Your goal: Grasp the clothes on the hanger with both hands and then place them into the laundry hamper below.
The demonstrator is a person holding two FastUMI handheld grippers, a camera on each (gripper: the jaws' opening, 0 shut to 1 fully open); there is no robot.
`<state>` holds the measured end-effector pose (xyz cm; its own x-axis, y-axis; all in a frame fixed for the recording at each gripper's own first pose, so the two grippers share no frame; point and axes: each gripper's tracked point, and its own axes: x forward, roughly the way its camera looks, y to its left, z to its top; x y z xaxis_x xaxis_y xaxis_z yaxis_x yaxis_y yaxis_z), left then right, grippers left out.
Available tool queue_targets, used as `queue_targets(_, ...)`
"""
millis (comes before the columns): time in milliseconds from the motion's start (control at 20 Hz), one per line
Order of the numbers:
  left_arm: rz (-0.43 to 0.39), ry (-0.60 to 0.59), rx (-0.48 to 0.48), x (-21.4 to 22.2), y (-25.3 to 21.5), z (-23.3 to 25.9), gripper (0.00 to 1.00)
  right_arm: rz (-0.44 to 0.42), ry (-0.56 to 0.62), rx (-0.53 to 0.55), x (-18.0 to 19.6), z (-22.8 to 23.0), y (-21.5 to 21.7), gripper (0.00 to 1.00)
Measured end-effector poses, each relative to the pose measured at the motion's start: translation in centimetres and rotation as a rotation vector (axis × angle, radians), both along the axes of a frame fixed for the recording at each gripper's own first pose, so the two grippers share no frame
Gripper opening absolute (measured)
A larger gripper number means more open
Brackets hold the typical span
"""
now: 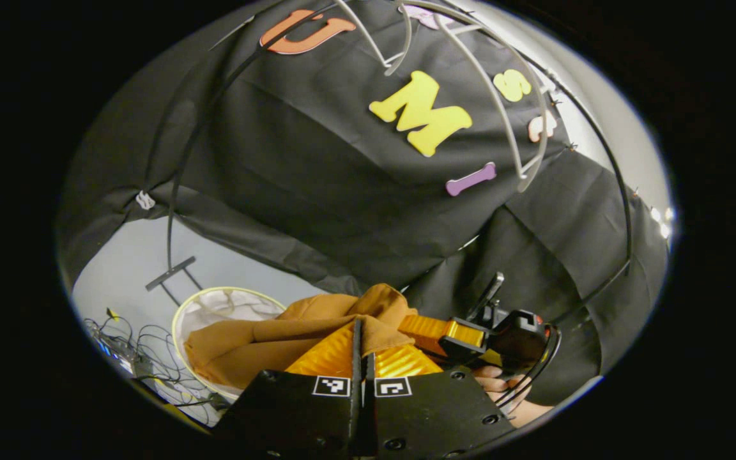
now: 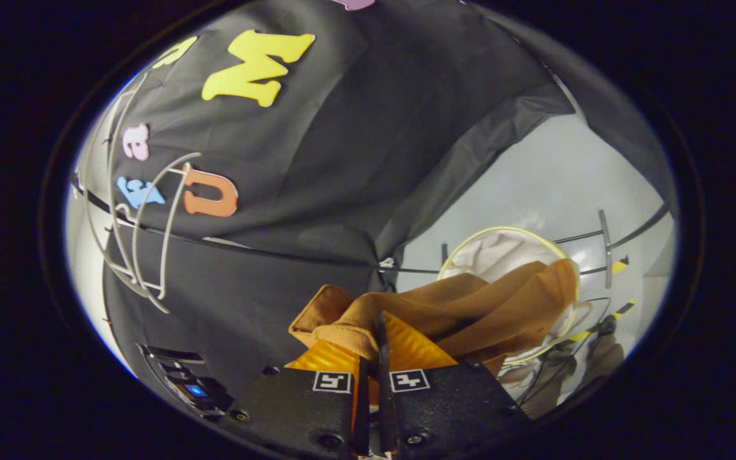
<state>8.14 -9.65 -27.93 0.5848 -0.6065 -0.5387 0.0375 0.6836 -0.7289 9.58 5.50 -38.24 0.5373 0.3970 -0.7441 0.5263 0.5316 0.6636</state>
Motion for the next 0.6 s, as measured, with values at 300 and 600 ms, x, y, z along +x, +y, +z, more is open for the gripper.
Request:
queue_targets(300,-0.001,0.287,0.186,-3.9,1.6,-5.2,0.25,0.021,0.174,-0.079,-2.1,-3.7,-1.4,0.28)
queue_targets(600,-0.005,0.233,0.237,-3.6,1.8,-3.2,1.0,0.069,0.102,-0.223,-3.5,-1.2,-5.2,0.64)
